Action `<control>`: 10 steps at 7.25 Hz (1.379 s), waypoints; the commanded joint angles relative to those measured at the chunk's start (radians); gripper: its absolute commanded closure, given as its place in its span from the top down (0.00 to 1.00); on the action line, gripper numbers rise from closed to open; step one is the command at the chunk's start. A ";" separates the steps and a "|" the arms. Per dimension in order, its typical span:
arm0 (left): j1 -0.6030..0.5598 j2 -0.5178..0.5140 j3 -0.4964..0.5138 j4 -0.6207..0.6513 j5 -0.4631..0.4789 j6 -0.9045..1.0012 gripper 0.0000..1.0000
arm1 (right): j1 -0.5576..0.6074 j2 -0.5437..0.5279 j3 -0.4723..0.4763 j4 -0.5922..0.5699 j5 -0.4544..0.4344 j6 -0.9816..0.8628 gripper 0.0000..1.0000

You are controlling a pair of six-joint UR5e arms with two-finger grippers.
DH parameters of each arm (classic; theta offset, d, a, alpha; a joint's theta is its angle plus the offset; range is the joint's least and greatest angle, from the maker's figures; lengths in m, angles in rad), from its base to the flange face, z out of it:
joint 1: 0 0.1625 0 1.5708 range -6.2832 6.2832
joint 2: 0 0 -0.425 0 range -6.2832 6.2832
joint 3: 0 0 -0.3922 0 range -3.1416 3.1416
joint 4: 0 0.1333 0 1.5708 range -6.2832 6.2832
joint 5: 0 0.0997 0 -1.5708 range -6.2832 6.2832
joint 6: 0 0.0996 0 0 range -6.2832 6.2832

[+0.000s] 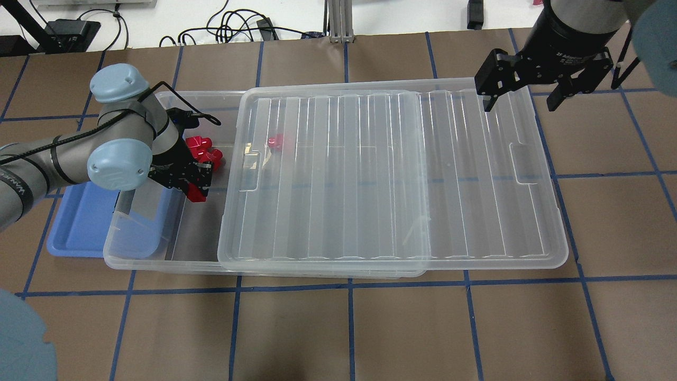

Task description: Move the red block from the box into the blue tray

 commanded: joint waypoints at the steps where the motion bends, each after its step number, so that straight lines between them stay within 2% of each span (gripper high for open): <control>1: -0.007 0.053 0.119 -0.162 0.000 -0.027 0.00 | 0.000 -0.001 0.000 0.001 -0.002 0.002 1.00; 2: -0.007 0.085 0.184 -0.246 0.008 -0.031 0.00 | 0.000 -0.001 0.000 0.001 -0.002 0.001 1.00; 4: 0.036 0.098 0.390 -0.452 0.024 -0.026 0.00 | 0.000 -0.001 0.000 0.001 -0.002 0.002 1.00; 5: 0.083 0.087 0.442 -0.466 0.113 0.020 0.00 | 0.000 0.001 0.000 0.001 -0.002 -0.001 1.00; 6: 0.175 0.080 0.447 -0.462 0.153 0.196 0.00 | -0.002 0.009 -0.003 0.001 -0.002 -0.012 1.00; 7: 0.265 0.051 0.444 -0.446 0.155 0.318 0.00 | -0.015 0.013 -0.011 -0.001 0.000 -0.041 1.00; 8: 0.303 0.006 0.428 -0.395 0.155 0.368 0.00 | -0.044 0.018 -0.008 -0.001 -0.008 -0.083 1.00; 10: 0.318 -0.077 0.328 -0.188 0.149 0.417 0.00 | -0.170 0.021 0.003 0.005 -0.015 -0.206 1.00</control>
